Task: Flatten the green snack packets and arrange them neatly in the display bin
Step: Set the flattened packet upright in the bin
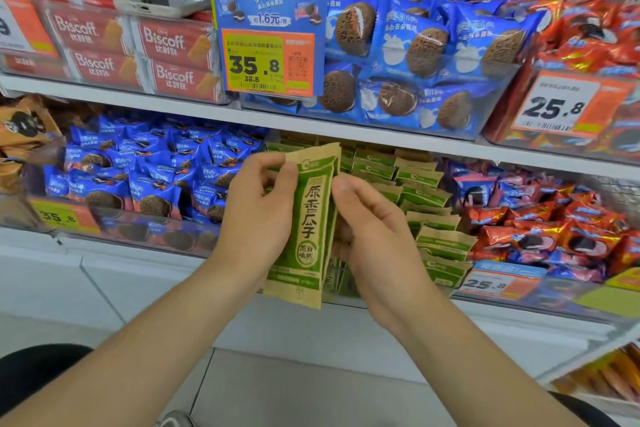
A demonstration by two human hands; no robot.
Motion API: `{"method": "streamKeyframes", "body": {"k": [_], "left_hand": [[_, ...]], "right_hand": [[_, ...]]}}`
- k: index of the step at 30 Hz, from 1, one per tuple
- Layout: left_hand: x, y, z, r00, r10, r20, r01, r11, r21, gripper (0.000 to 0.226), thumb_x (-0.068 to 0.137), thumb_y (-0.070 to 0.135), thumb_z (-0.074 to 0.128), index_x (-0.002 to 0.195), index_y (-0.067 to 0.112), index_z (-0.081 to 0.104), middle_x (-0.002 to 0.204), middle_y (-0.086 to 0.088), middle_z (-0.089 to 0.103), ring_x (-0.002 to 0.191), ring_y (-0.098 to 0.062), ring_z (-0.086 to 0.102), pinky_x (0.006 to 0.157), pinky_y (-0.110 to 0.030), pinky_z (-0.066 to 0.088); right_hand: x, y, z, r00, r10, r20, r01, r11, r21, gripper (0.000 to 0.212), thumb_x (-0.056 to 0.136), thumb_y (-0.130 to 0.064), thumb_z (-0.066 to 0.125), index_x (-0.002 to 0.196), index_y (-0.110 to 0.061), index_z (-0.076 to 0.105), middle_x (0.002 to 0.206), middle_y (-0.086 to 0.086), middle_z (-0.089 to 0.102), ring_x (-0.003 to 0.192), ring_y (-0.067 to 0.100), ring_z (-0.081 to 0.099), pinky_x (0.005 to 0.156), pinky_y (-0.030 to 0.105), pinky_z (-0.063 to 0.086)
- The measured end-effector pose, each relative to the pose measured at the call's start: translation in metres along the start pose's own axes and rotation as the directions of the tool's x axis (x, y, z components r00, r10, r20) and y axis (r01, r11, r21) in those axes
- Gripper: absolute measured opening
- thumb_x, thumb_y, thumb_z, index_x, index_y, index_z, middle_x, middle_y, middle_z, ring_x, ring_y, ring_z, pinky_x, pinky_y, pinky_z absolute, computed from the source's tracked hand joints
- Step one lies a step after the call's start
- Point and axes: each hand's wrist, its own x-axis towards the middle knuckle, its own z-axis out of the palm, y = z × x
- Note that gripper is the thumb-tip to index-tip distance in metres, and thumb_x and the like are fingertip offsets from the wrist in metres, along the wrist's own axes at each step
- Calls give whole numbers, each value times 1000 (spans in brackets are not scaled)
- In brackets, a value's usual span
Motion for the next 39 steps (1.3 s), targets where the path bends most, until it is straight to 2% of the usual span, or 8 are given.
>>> {"method": "streamKeyframes", "body": {"k": [5, 10, 17, 23, 25, 31, 36, 39], "left_hand": [[0, -3, -5, 986, 159, 44, -164, 975, 151, 2, 109, 31, 55, 108, 30, 54, 96, -2, 71, 85, -19, 69, 80, -51, 57], [-16, 11, -3, 968, 139, 210, -169, 977, 130, 37, 95, 62, 60, 101, 26, 59, 84, -10, 70, 78, -28, 68, 81, -57, 57], [-15, 14, -2, 923, 230, 308, -268, 960, 85, 25, 97, 41, 65, 94, 16, 64, 83, -18, 63, 69, -32, 53, 68, -55, 51], [-8, 18, -8, 877, 254, 408, -321, 941, 106, 20, 105, 30, 59, 93, 15, 64, 81, -28, 51, 71, -43, 47, 64, -57, 44], [-6, 17, -7, 880, 250, 404, -298, 952, 62, 20, 107, 26, 57, 94, 13, 61, 82, -26, 52, 73, -43, 48, 67, -56, 47], [-2, 18, -2, 963, 132, 233, -94, 982, -165, 21, 106, 32, 51, 91, 17, 53, 86, -21, 50, 78, -31, 41, 71, -51, 36], [-2, 20, -2, 973, 96, 211, -33, 959, -283, 20, 109, 30, 55, 101, 13, 52, 101, -26, 59, 88, -38, 55, 81, -56, 46], [-6, 19, -4, 945, 106, 311, -54, 984, -170, 30, 104, 28, 66, 94, 1, 59, 125, -11, 72, 117, -27, 72, 99, -51, 59]], "right_hand": [[1, 0, -3, 998, 59, -18, -58, 998, 23, 28, 110, -24, 55, 116, -11, 79, 110, 15, 79, 92, 24, 73, 85, 43, 60], [6, -1, -5, 960, -274, -55, 245, 919, -310, 31, 107, -22, 62, 91, 1, 75, 84, 25, 74, 80, 49, 69, 75, 62, 60], [10, -5, -18, 912, -408, -42, 341, 812, -473, 40, 107, -26, 63, 76, -2, 67, 61, 15, 52, 58, 23, 42, 59, 34, 37], [9, -2, -19, 954, -288, -86, 246, 912, -327, 44, 103, -42, 66, 87, -2, 76, 86, 43, 61, 72, 39, 61, 84, 69, 55], [7, -8, -18, 954, -291, -76, 253, 914, -317, 36, 103, -37, 69, 89, -5, 79, 86, 33, 71, 82, 51, 68, 87, 67, 57], [-7, -19, -13, 939, -323, 121, 315, 658, -684, 24, 89, -38, 80, 104, -27, 64, 96, -15, 71, 89, 9, 70, 75, 26, 58], [-14, -12, -8, 960, -246, 135, 277, 757, -592, 24, 98, -37, 71, 99, -20, 54, 81, -1, 71, 64, 20, 67, 61, 50, 57], [-10, -11, -11, 924, -379, 51, 334, 735, -590, 26, 108, -37, 54, 89, -19, 56, 67, -5, 60, 57, 13, 53, 54, 42, 48]]}}
